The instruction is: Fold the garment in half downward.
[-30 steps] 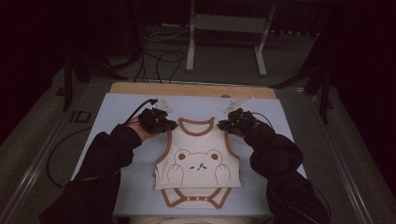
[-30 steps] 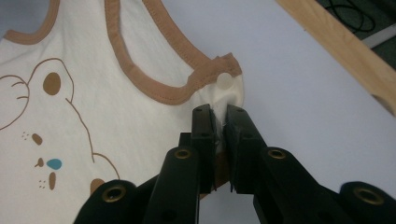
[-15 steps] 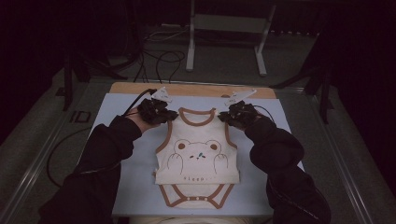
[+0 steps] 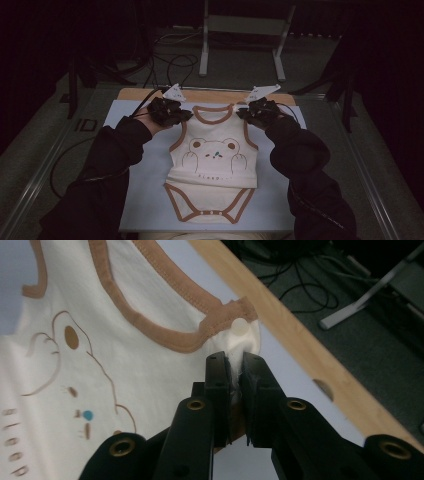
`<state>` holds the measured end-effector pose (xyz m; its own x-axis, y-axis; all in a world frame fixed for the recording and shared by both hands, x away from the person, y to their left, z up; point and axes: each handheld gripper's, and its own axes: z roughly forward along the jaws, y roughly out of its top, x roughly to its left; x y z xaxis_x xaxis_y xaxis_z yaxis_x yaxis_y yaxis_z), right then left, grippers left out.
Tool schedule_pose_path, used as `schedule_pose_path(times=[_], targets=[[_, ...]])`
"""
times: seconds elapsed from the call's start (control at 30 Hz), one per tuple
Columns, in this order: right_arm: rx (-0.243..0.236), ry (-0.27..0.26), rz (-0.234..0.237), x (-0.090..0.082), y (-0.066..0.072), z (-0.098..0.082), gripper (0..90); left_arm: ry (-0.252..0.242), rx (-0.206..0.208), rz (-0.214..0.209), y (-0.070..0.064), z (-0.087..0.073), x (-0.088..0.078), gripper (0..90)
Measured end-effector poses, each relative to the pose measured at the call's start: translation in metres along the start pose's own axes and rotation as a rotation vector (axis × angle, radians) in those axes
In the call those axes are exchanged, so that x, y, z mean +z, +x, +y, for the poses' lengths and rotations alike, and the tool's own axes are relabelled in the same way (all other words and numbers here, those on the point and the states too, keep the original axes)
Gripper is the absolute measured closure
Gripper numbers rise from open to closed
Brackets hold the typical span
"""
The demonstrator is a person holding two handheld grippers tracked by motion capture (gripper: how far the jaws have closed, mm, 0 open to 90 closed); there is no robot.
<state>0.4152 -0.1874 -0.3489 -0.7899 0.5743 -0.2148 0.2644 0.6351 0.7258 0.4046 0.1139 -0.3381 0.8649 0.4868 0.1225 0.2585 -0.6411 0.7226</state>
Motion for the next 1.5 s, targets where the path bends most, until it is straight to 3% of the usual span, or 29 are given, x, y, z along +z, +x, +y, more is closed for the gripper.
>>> schedule_pose_path(times=[0.3, 0.6, 0.77, 1.2, 1.5], targets=[[-0.004, -0.037, -0.02, -0.011, -0.004, 0.016, 82.9, -0.027, 0.012, 0.022, 0.002, 0.007, -0.015, 87.3], [-0.008, -0.05, -0.003, -0.009, 0.008, 0.008, 82.9, -0.03, 0.014, 0.011, -0.004, -0.003, -0.016, 87.3], [-0.007, -0.054, 0.001, -0.011, 0.016, 0.0, 82.9, -0.033, 0.018, -0.004, -0.013, -0.009, -0.016, 87.3], [-0.036, -0.057, 0.046, -0.021, 0.051, -0.028, 82.8, -0.027, 0.079, -0.038, -0.047, -0.029, -0.016, 87.1], [-0.036, -0.045, 0.086, -0.02, 0.069, -0.048, 82.7, -0.025, 0.079, -0.058, -0.064, -0.044, -0.015, 87.1]])
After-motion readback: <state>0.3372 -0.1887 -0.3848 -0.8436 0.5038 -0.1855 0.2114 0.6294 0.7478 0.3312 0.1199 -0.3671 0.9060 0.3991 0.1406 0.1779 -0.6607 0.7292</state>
